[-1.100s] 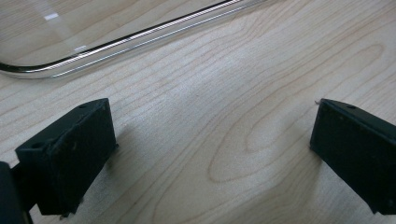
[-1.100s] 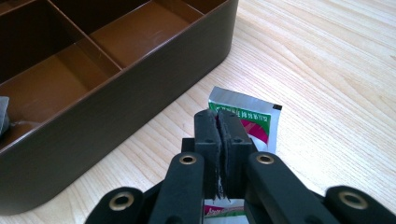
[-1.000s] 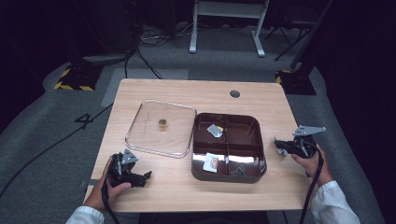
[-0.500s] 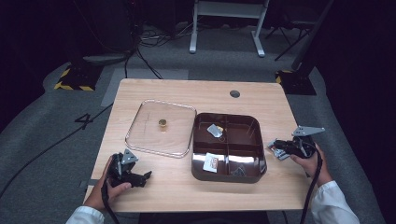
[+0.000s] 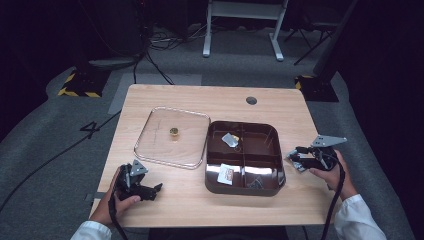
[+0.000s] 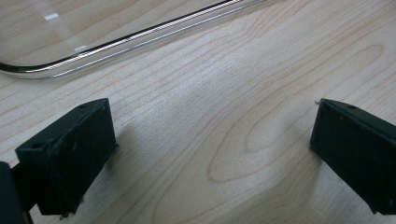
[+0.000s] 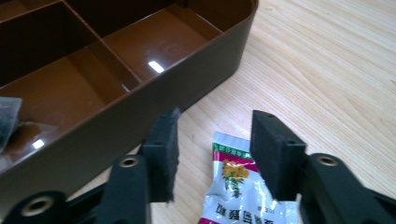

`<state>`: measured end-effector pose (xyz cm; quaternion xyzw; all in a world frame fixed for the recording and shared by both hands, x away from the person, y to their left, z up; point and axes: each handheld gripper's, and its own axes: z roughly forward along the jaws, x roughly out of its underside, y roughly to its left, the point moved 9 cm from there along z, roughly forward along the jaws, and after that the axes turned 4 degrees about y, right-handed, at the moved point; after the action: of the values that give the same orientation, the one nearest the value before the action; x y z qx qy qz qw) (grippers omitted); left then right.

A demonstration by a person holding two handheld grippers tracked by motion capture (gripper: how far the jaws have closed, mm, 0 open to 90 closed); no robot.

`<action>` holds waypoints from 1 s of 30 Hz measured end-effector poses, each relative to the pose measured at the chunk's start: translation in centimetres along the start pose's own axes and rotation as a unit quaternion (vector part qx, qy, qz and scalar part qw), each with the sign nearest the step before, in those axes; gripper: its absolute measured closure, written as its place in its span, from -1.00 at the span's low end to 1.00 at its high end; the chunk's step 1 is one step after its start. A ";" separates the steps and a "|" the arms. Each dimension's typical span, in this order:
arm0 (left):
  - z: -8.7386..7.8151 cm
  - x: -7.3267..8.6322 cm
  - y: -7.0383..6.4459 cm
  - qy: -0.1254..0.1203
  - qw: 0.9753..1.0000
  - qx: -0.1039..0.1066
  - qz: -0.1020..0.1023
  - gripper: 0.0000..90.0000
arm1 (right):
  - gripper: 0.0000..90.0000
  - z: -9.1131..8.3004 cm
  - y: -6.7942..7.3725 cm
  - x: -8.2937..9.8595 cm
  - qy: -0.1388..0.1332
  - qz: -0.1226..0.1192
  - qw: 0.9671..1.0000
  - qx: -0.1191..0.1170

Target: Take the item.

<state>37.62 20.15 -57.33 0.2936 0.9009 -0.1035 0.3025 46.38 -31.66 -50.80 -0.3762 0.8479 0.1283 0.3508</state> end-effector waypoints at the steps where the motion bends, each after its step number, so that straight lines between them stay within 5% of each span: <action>1: 0.0 0.0 0.0 0.000 1.000 0.000 0.000 -0.99 | 0.11 0.0 0.2 0.0 0.000 -0.004 1.000 -0.003; 9: 0.0 0.0 0.0 0.000 1.000 0.000 0.000 -0.99 | -0.28 -0.5 0.6 0.0 0.005 -0.017 1.000 0.015; 30: 0.0 0.0 0.0 0.000 1.000 0.000 0.000 -0.99 | -0.41 -2.5 1.9 2.5 0.008 -0.043 0.999 0.033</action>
<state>37.62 20.16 -57.33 0.2937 0.9009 -0.1034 0.3024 42.59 -32.94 -50.84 -0.4012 0.8379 0.0821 0.3609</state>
